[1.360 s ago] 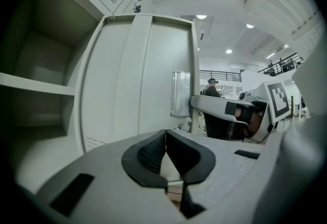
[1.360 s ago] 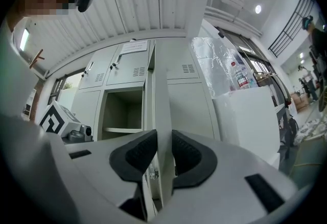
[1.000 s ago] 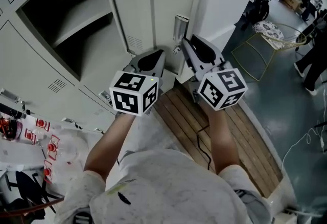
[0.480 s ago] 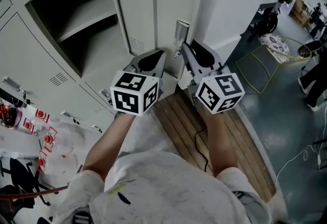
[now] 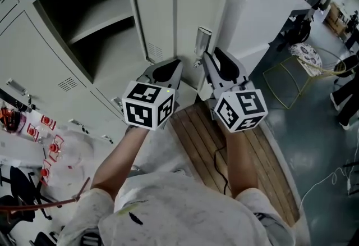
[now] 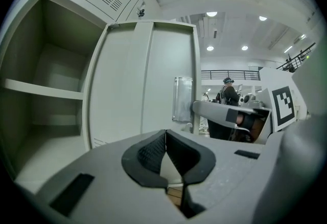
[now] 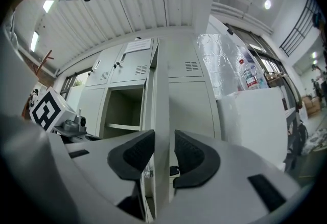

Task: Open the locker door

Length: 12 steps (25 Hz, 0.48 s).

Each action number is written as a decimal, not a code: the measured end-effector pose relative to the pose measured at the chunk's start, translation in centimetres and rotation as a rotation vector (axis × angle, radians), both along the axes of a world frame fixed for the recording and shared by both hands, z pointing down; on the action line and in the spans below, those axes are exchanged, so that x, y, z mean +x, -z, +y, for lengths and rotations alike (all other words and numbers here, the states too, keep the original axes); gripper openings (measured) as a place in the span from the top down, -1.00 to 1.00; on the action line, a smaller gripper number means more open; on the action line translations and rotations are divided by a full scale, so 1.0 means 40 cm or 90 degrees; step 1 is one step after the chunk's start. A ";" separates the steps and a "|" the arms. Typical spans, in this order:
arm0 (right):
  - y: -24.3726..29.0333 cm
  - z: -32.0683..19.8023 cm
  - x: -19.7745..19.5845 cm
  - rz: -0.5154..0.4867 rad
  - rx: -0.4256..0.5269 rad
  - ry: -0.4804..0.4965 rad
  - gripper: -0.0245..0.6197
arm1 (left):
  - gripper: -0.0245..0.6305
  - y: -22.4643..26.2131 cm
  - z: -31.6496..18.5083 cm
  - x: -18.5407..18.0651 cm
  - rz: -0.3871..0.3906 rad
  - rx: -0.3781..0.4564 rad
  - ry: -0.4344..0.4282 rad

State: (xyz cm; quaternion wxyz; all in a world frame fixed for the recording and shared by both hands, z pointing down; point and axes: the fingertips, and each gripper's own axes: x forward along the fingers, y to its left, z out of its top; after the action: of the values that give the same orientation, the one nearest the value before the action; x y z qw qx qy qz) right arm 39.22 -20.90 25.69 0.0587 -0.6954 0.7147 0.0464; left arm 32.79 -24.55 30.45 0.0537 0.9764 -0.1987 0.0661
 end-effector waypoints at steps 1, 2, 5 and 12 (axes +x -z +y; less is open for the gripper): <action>0.001 0.001 -0.002 0.007 0.001 -0.006 0.55 | 0.90 -0.003 0.000 -0.003 -0.002 -0.001 0.000; 0.001 0.001 -0.003 0.011 0.002 -0.010 0.56 | 0.90 -0.006 0.001 -0.006 -0.004 -0.001 0.000; 0.000 0.002 -0.005 0.009 0.004 -0.019 0.56 | 0.90 -0.014 0.002 -0.018 -0.010 -0.003 -0.001; -0.005 0.005 -0.010 -0.021 0.005 -0.027 0.56 | 0.90 -0.016 0.007 -0.054 -0.005 -0.009 -0.008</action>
State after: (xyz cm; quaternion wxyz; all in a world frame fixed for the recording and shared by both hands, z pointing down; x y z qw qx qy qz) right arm 38.81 -20.68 25.90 0.0724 -0.7111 0.6983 0.0392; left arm 30.62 -24.28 31.08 0.0591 0.9770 -0.1922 0.0715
